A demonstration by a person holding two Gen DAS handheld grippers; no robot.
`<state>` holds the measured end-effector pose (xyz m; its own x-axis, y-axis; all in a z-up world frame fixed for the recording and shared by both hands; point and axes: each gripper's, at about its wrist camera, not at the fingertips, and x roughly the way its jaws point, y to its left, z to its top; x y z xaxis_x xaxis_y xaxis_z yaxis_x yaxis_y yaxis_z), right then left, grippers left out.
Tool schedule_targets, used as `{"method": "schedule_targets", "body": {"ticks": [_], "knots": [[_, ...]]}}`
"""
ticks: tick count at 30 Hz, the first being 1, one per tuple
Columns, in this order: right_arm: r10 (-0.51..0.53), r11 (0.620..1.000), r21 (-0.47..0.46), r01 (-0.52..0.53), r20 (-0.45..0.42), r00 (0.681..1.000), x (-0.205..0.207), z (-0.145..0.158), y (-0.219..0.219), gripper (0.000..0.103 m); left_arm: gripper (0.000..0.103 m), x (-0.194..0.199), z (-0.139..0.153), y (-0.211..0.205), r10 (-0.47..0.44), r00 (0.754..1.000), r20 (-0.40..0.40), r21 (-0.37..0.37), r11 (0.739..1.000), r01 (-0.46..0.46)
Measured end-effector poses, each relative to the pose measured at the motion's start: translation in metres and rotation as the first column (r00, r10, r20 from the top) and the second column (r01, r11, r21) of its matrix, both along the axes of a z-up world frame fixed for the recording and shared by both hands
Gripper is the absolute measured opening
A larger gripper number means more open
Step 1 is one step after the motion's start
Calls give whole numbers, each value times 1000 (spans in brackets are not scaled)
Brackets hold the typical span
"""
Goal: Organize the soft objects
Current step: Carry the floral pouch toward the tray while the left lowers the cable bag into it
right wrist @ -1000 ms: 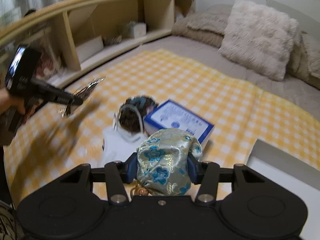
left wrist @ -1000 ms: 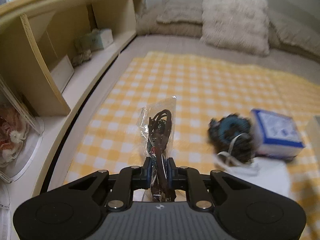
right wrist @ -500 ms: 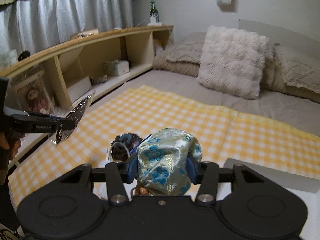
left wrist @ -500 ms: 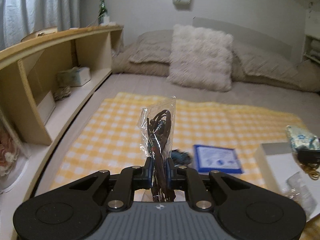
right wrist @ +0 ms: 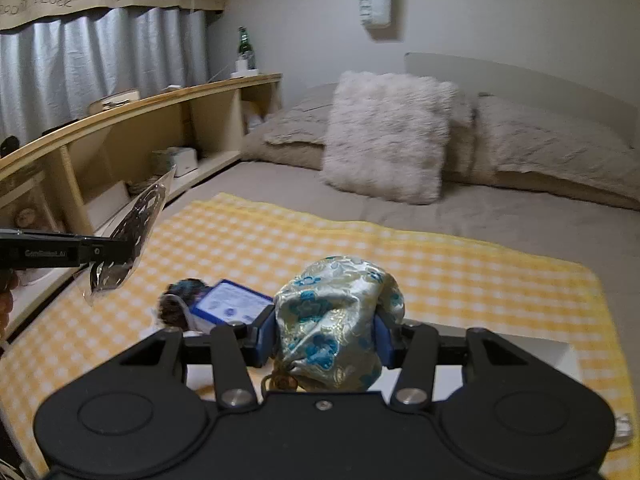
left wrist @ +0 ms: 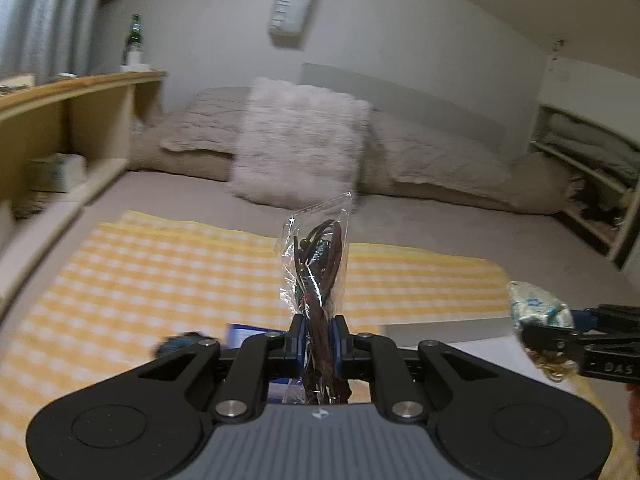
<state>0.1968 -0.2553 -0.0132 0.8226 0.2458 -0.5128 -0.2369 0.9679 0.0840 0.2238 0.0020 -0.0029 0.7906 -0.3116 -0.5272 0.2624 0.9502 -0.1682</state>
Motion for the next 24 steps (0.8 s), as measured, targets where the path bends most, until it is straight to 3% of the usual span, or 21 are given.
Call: {"method": "schedule_targets", "body": {"ticks": [7,16,24], "knots": [[-98,995,-3,98,-3,995,-19,-1,-51,50,14,2,-10,-63,-118,992,-51,-93,989,113],[-218,976,0,218,-27,976,-42,-12,-114,50,14,0,-40,-155,-263,955,-136,-223,948,229],[-281,959,7,282,-55,958,-58,-23,-155,50,14,3,-83,-223,-308,923,-232,-387,899,203]]}}
